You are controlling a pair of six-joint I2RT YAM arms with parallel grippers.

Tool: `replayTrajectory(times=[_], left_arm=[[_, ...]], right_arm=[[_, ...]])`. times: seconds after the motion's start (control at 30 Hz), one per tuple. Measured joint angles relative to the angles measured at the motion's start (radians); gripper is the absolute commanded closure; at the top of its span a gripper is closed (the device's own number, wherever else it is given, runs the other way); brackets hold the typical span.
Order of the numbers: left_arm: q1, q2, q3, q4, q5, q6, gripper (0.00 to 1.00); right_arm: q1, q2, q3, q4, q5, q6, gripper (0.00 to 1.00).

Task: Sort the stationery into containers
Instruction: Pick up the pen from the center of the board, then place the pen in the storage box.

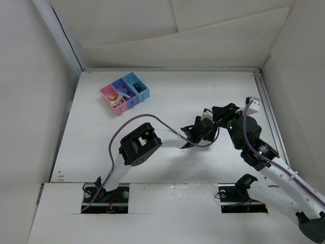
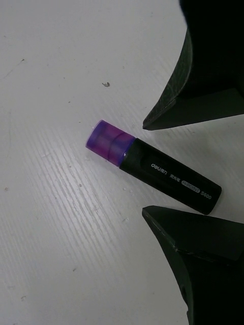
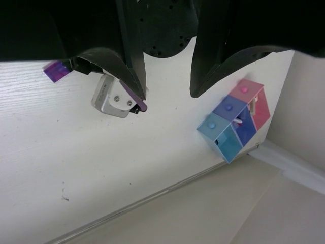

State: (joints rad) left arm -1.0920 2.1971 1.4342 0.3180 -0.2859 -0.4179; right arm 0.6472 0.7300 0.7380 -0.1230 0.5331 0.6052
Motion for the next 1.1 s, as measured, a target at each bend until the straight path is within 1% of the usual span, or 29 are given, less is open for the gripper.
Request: replayTrajectory(times=[0.03,0.1,0.13,0.17,0.27,0.3,0.4,0.43,0.63,0.7,0.8,0.87,0.93,1.1], left_arm=[[0.0,0.008,0.014,-0.007,0.005,0.014,0.45],[0.0,0.023,0.035,-0.012,0.008,0.04,0.51],[0.0,0.027,0.04,-0.014,0.008,0.053,0.56],[0.0,0.031,0.045,-0.017,0.005,0.063,0.65],[0.0,0.04,0.061,-0.036,-0.005,0.09,0.76],[0.0,0.041,0.064,-0.038,-0.008,0.096,0.83],[-0.001,0.041,0.065,-0.045,-0.029,0.106,0.94],[-0.002,0.041,0.065,-0.046,-0.04,0.107,0.99],[-0.003,0.026,0.064,-0.101,-0.133,0.073,1.0],[0.009,0.011,0.058,-0.137,-0.149,0.045,1.0],[0.055,-0.042,0.012,-0.173,-0.159,-0.006,1.0],[0.115,-0.09,-0.013,-0.196,-0.156,-0.042,1.0],[0.203,-0.14,-0.019,-0.205,-0.142,-0.08,1.0],[0.481,-0.262,-0.016,-0.195,-0.092,-0.166,1.0]], right_arm=[[0.0,0.003,0.0,0.0,-0.001,0.0,0.54],[0.0,0.003,0.0,0.0,-0.003,0.0,0.54],[0.0,0.002,0.0,0.0,-0.004,0.0,0.54],[0.0,0.0,0.0,0.0,-0.004,0.0,0.54],[0.0,-0.006,0.0,0.0,-0.003,0.0,0.54],[0.0,-0.008,0.0,0.0,-0.004,0.0,0.54],[0.0,-0.01,0.0,0.0,-0.003,0.0,0.54],[0.0,-0.01,0.0,0.0,-0.003,0.0,0.54],[0.0,-0.01,0.0,0.0,-0.003,0.0,0.53],[0.0,-0.008,0.0,0.0,-0.004,0.0,0.53],[0.0,-0.008,0.0,0.0,-0.007,0.0,0.53],[0.0,-0.008,0.0,0.001,-0.007,0.0,0.53],[0.0,-0.005,0.0,0.002,-0.01,0.0,0.53],[0.0,0.014,0.0,0.003,-0.019,0.0,0.53]])
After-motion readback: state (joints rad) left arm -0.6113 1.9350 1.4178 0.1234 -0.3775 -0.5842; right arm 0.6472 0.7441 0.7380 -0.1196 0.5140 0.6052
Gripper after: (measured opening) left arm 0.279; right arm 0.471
